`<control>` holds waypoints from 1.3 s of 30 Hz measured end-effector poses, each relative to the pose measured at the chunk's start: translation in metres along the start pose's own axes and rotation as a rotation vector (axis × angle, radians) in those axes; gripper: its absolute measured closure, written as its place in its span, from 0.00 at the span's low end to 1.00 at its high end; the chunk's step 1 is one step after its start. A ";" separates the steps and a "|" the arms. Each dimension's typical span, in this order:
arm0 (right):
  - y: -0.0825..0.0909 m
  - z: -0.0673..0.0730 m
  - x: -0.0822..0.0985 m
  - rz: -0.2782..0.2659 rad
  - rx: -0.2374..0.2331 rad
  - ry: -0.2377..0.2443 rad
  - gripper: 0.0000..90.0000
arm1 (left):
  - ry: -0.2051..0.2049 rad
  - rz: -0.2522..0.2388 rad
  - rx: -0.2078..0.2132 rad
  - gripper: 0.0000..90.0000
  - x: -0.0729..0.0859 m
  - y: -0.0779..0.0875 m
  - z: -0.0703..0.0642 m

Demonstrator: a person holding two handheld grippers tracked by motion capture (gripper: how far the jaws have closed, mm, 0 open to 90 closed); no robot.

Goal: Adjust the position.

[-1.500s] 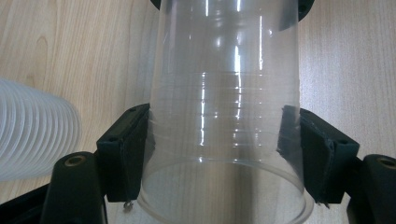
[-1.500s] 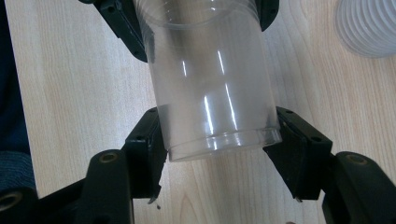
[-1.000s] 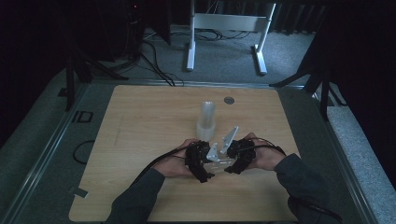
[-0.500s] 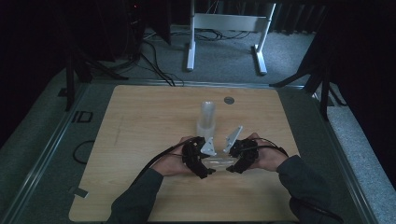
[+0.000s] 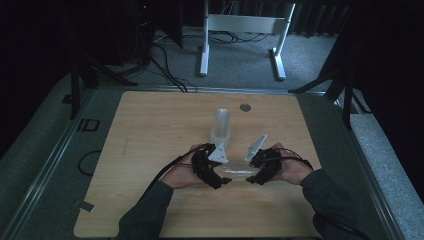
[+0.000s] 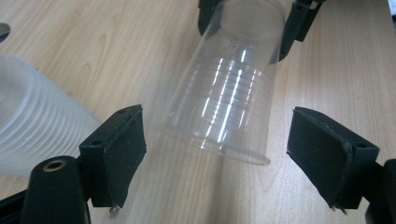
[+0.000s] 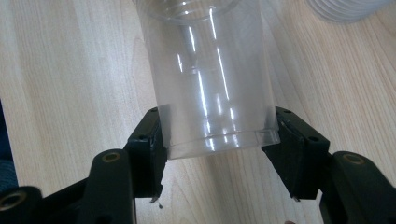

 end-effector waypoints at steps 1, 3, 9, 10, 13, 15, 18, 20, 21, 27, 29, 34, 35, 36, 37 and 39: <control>0.000 0.000 0.000 -0.003 0.001 -0.007 0.46 | 0.011 -0.009 -0.002 0.21 0.000 0.001 0.001; 0.000 -0.001 0.002 -0.014 0.004 -0.013 0.46 | 0.034 -0.029 0.006 0.20 0.002 0.003 0.004; 0.004 -0.006 0.003 -0.074 0.020 -0.051 0.46 | 0.089 -0.090 0.018 0.19 0.004 0.011 0.013; 0.004 -0.006 0.003 -0.074 0.020 -0.051 0.46 | 0.089 -0.090 0.018 0.19 0.004 0.011 0.013; 0.007 -0.008 0.004 -0.121 0.014 -0.075 0.47 | 0.096 -0.098 0.016 0.19 0.006 0.015 0.015; 0.008 -0.010 0.006 -0.148 0.020 -0.093 0.46 | 0.113 -0.119 0.019 0.19 0.007 0.017 0.016; 0.009 -0.012 0.008 -0.172 0.026 -0.107 0.47 | 0.128 -0.126 0.019 0.19 0.009 0.017 0.017; 0.010 -0.014 0.010 -0.202 0.032 -0.128 0.47 | 0.138 -0.127 0.024 0.20 0.012 0.016 0.018; 0.011 -0.014 0.011 -0.205 0.034 -0.135 0.47 | 0.143 -0.131 0.030 0.20 0.012 0.016 0.018; 0.017 -0.017 0.012 -0.257 0.054 -0.150 0.47 | 0.158 -0.156 0.032 0.22 0.011 0.018 0.021; 0.020 -0.018 0.012 -0.279 0.059 -0.160 0.47 | 0.166 -0.164 0.031 0.22 0.010 0.019 0.022; 0.024 -0.018 0.011 -0.308 0.064 -0.168 0.47 | 0.181 -0.185 0.032 0.24 0.010 0.023 0.026; 0.024 -0.018 0.011 -0.308 0.064 -0.168 0.47 | 0.181 -0.185 0.032 0.24 0.010 0.023 0.026; 0.025 -0.019 0.010 -0.315 0.066 -0.173 0.47 | 0.185 -0.187 0.035 0.24 0.011 0.024 0.028; 0.027 -0.019 0.009 -0.334 0.062 -0.178 0.47 | 0.191 -0.193 0.037 0.25 0.011 0.024 0.028; 0.027 -0.019 0.007 -0.350 0.063 -0.184 0.47 | 0.199 -0.203 0.038 0.26 0.012 0.025 0.029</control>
Point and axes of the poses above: each handheld gripper's, and its own axes: y roughly backward along the jaws, x roughly out of its underside, z roughly to its left, the point moved 8 cm from there along -y, roughly forward along the jaws, and after that the axes turned 7 degrees about z, right-handed, at the moved point
